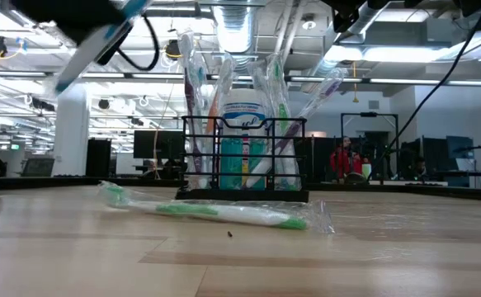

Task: Pick & Place toothbrushing station
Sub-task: Put the blue toothbrush into the mesh organizer

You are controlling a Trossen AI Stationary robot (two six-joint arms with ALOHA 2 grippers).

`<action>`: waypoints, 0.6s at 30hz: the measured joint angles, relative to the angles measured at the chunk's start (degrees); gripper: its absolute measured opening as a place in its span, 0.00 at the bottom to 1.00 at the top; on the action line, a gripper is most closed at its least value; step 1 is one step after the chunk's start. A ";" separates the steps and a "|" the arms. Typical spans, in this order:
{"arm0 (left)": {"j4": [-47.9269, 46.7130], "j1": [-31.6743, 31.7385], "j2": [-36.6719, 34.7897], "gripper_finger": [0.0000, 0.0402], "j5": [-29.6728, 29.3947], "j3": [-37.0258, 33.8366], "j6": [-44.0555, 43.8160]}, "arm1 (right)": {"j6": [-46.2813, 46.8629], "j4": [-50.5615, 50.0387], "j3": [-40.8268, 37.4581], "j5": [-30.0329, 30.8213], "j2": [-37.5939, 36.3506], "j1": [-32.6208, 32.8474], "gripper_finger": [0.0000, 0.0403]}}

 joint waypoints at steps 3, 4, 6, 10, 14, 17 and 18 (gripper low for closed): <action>5.93 0.03 0.00 0.04 -3.75 0.00 0.00 | 0.00 0.23 0.00 -0.12 0.00 -0.02 0.23; 7.70 0.03 0.00 0.04 -5.34 0.00 0.00 | 0.00 0.47 -0.02 -0.13 0.00 0.00 0.23; 11.21 0.03 0.00 0.04 -7.94 0.00 0.01 | -0.02 1.32 -0.02 -0.14 0.00 0.00 0.23; 15.81 0.94 0.00 0.04 -11.59 0.00 0.02 | -0.40 3.42 -0.01 -0.17 0.00 -0.01 0.23; 18.91 2.78 0.00 0.03 -12.82 0.00 0.48 | -0.57 5.59 0.00 -0.20 0.00 0.00 0.23; 21.09 4.27 0.00 0.03 -12.81 0.00 0.52 | -0.63 6.60 0.00 -0.22 0.00 -0.01 0.23; 21.90 4.68 0.00 0.03 -12.81 0.00 0.52 | -0.64 6.90 -0.01 -0.24 0.00 0.00 0.23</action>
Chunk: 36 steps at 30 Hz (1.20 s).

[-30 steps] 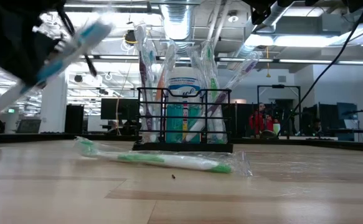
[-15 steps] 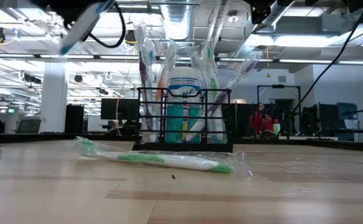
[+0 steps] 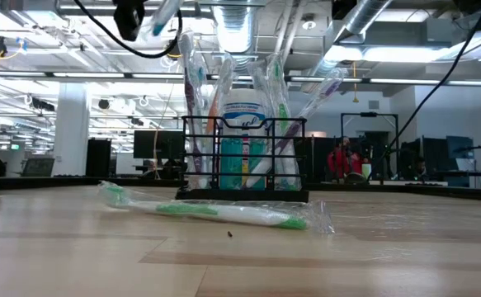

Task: Pick & Place toothbrushing station
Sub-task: Put the blue toothbrush into the mesh organizer

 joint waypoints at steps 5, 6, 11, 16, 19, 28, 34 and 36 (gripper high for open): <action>3.39 1.69 0.00 0.03 0.00 0.05 0.11 | -1.19 2.99 0.01 -0.15 0.50 -0.07 0.23; 3.67 1.91 0.00 0.03 -0.01 0.20 0.11 | -1.67 3.22 -0.01 -0.13 0.53 -0.07 0.23; 3.82 2.65 1.18 0.03 0.04 2.61 2.41 | -2.42 5.48 0.01 -0.17 0.49 -0.13 0.23; 3.89 3.16 5.22 0.03 0.51 7.30 6.60 | -2.42 6.94 0.01 -1.29 0.48 -0.13 0.23; 3.93 4.08 7.98 0.03 0.52 9.86 7.68 | -2.42 7.30 0.01 -1.42 0.48 -0.13 0.23; 3.86 8.33 15.28 0.03 5.18 15.82 7.72 | -2.42 7.49 0.01 -1.42 0.48 -0.13 0.23; 3.93 9.25 17.54 0.03 6.47 18.06 8.63 | -2.50 7.48 0.01 -1.44 0.48 -0.13 0.23; 3.96 9.25 18.04 0.03 6.62 18.43 9.10 | -2.59 7.48 0.01 -1.44 0.48 -0.13 0.23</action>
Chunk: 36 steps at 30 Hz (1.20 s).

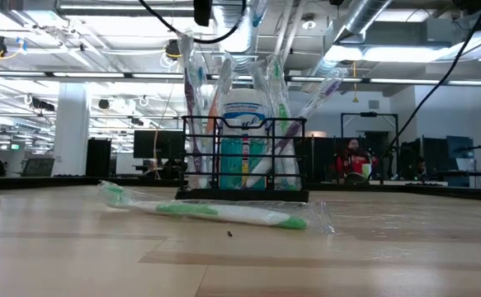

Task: Pick & Place toothbrushing station
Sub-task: Put the blue toothbrush into the mesh organizer

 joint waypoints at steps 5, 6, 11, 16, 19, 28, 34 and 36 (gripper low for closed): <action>0.19 -0.17 0.65 0.03 -0.02 0.39 0.08 | -0.42 0.23 0.00 0.00 0.00 0.00 0.23; 0.28 -0.17 0.65 0.03 -0.02 0.39 0.08 | -0.41 0.26 0.00 0.01 0.00 0.00 0.23; 0.35 -0.17 0.10 0.03 -0.04 0.37 1.48 | -0.37 -1.45 0.00 0.04 0.00 0.23 0.23; 1.00 -0.24 0.04 0.03 -0.03 0.47 1.77 | 0.14 -1.74 0.00 0.07 0.00 -0.19 0.23; 1.04 -0.24 0.04 0.03 -0.04 0.47 1.77 | 0.67 -0.88 0.00 0.24 0.00 -0.49 0.23; 1.01 -0.52 0.04 0.03 0.39 0.45 1.77 | 0.67 1.20 0.00 0.17 0.00 -1.77 0.23; 0.98 -0.52 0.04 0.03 0.39 0.45 1.63 | 0.23 3.54 0.00 0.14 0.00 -2.25 0.23; 0.94 -0.67 0.04 0.03 0.39 0.43 1.63 | 0.21 5.07 0.00 0.04 0.00 -2.36 0.23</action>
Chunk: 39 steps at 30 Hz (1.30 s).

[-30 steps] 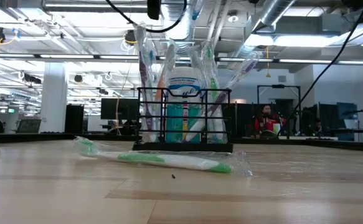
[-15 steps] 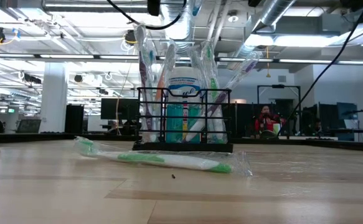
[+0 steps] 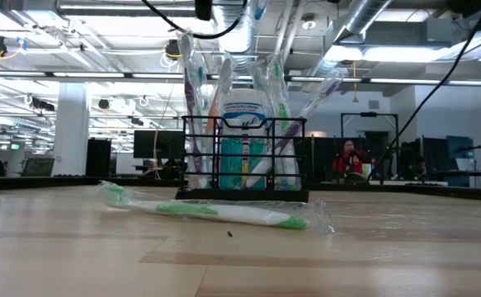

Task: Pick & Place toothbrushing station
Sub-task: Put the blue toothbrush into the mesh organizer

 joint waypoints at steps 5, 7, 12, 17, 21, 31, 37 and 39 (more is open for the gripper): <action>-0.03 0.15 0.00 0.03 0.01 0.00 -0.02 | -0.21 3.19 0.02 -0.48 0.00 0.02 0.23; 0.12 0.15 0.17 0.03 0.01 0.00 -0.04 | -0.43 2.55 0.55 -1.07 0.00 -0.09 0.23; 0.20 0.39 0.35 0.03 -0.01 -0.04 -0.07 | -0.43 -1.66 2.92 -1.95 0.00 -0.22 0.23; 0.56 0.50 0.35 0.03 0.02 -0.04 -0.04 | -0.43 -5.12 3.54 -1.92 0.00 -0.22 0.23; 0.52 0.47 0.35 0.03 0.02 -0.06 -0.04 | -0.56 -4.85 3.54 -1.92 0.00 -0.22 0.22; 0.67 0.43 0.37 0.03 0.11 -0.07 -0.02 | -1.94 -2.78 3.65 -1.90 1.43 -0.33 0.06; -0.20 0.45 0.46 0.04 -0.01 -0.42 -0.02 | -4.27 -2.05 6.51 -1.95 6.53 -0.98 0.01; -0.03 0.45 0.46 0.06 -0.01 -0.83 -0.02 | -4.66 -2.66 7.27 -1.97 7.14 -0.91 0.01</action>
